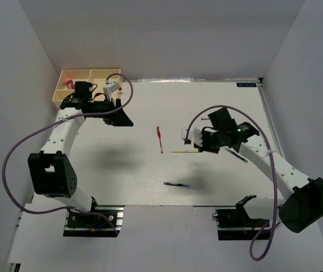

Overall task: Sort the stationery into containers
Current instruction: Pick up the stationery from the center of the board, then place the stationery in the storage box.

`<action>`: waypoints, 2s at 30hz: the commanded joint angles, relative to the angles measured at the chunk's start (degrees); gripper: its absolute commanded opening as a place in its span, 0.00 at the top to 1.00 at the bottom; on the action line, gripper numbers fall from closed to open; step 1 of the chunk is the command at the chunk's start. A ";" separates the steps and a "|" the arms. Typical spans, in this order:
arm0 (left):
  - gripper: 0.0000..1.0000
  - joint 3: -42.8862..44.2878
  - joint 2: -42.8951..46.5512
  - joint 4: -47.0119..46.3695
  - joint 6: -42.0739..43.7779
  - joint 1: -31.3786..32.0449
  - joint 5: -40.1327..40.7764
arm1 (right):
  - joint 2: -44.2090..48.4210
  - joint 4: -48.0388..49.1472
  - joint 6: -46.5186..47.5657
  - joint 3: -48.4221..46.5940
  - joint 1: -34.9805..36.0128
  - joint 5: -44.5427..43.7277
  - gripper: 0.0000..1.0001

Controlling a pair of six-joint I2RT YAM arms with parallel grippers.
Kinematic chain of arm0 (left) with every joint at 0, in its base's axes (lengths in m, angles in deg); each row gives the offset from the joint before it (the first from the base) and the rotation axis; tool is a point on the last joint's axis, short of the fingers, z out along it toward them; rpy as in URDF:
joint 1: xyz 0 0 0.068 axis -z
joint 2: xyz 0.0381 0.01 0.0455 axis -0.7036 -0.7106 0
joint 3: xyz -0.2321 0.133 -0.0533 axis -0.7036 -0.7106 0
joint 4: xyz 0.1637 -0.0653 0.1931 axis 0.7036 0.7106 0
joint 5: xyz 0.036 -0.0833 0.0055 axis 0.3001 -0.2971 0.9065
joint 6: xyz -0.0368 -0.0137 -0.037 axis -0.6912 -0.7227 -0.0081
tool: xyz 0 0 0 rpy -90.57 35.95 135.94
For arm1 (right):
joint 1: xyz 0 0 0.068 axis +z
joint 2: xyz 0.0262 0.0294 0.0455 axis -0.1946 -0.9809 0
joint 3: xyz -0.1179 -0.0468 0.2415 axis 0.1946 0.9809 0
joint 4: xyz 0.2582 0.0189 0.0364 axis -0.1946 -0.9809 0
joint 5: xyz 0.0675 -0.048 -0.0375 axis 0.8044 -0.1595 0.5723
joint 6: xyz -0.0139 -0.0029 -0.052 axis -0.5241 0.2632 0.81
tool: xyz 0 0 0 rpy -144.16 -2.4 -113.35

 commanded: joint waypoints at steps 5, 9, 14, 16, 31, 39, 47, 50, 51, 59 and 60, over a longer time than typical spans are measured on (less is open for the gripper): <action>0.32 -2.29 -2.65 -0.19 -6.63 7.23 -3.64 | 5.16 21.27 16.94 7.17 19.11 -10.35 1.00; 0.32 -5.19 -2.83 -2.38 -9.61 8.65 -5.24 | 8.07 29.12 23.10 13.68 24.04 -13.68 1.00; 0.32 -5.38 -3.71 -2.13 -9.53 12.95 -5.24 | 7.47 34.50 27.16 16.61 30.20 -18.60 1.00; 0.34 -5.29 -3.36 -2.92 -9.53 15.23 -4.45 | 6.32 34.23 27.42 15.91 32.31 -19.76 1.00; 0.44 -6.87 0.07 -7.84 -11.91 23.68 9.08 | -0.63 43.73 25.33 18.54 45.33 -38.57 1.00; 0.37 -6.61 0.34 -7.49 -11.03 26.49 9.27 | -1.15 39.42 21.98 16.96 47.44 -39.45 1.00; 0.25 -5.20 -0.63 -5.64 -7.43 29.74 6.45 | -1.51 37.48 20.57 16.52 47.62 -39.45 1.00; 0.26 -5.02 -0.90 -4.94 -6.55 31.14 6.80 | -1.86 36.78 19.87 15.99 47.62 -39.45 1.00; 0.26 -4.93 -0.98 -4.94 -6.28 31.15 6.98 | -2.29 36.43 19.34 15.73 47.70 -39.45 1.00; 0.34 -4.14 -2.92 -3.80 -5.49 34.31 8.38 | -2.91 36.60 19.42 14.85 47.70 -39.54 1.00; 0.38 -4.06 -3.18 -3.71 -5.67 34.31 8.39 | -2.91 36.86 19.42 15.02 47.79 -39.62 1.00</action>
